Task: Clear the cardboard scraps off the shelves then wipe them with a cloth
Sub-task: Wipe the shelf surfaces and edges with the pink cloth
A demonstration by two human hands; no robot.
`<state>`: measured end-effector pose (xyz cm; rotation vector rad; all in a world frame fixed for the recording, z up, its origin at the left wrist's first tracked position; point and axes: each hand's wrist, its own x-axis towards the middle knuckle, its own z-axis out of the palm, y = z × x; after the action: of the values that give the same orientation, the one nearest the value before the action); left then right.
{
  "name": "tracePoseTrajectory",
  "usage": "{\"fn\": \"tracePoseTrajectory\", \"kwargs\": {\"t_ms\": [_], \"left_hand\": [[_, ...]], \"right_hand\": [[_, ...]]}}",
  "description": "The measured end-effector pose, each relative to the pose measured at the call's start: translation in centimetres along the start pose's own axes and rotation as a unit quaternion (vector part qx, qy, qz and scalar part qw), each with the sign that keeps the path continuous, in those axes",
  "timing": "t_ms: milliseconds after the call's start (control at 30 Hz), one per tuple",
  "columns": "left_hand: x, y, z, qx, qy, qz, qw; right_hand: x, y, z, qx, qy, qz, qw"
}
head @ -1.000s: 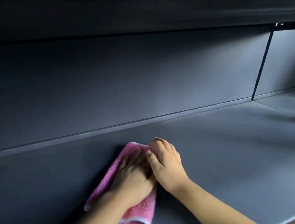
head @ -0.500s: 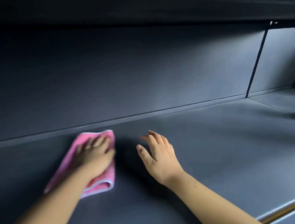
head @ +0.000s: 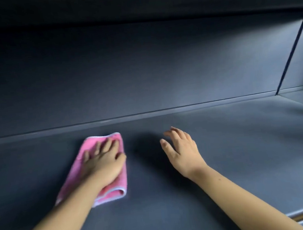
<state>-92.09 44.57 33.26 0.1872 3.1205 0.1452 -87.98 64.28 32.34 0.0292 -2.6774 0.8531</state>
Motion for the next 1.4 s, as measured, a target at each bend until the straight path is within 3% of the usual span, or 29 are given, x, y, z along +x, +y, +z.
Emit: {"fn": "tracePoseTrajectory", "kwargs": {"t_ms": [100,233,333,467,533,700,800,1067,1233,1400], "left_hand": [[-3.1,3.1,0.7,-0.018,0.025,0.103,0.994],[-5.2,2.3,0.9,-0.036,-0.002,0.133,0.99],[-5.8,-1.0,0.8,-0.027,0.0,0.091,0.995],[-6.5,-5.6,-0.3,-0.018,-0.022,-0.043,0.999],[-7.0,-5.7,-0.5,-0.019,-0.027,-0.06,0.998],[-9.8,-0.8,0.6,-0.039,-0.012,0.064,0.997],[-10.7,-0.5,1.0,-0.048,0.011,0.089,0.995],[-8.2,-8.4,-0.5,-0.027,-0.012,-0.029,0.999],[-9.1,-15.0,-0.9,-0.036,-0.007,-0.117,0.992],[-8.9,-18.2,-1.1,-0.033,-0.001,-0.123,0.992]], "right_hand": [[-0.2,-0.3,-0.1,-0.038,-0.012,-0.011,0.999],[-0.4,-1.0,-0.2,-0.068,-0.015,-0.025,0.997],[-0.5,-1.1,0.0,-0.089,-0.025,-0.037,0.995],[-0.6,-1.2,-0.1,-0.119,-0.043,-0.045,0.991],[-0.4,-1.7,0.1,-0.161,-0.065,-0.055,0.983],[0.1,-6.3,2.6,-0.116,-0.1,-0.062,0.986],[0.0,-9.0,4.3,-0.091,-0.119,-0.082,0.985],[-1.3,-13.1,6.6,-0.064,-0.161,-0.139,0.975],[-1.7,-14.3,7.9,-0.073,-0.179,-0.13,0.972],[-1.0,-15.9,9.3,-0.109,-0.169,-0.131,0.971]]}}
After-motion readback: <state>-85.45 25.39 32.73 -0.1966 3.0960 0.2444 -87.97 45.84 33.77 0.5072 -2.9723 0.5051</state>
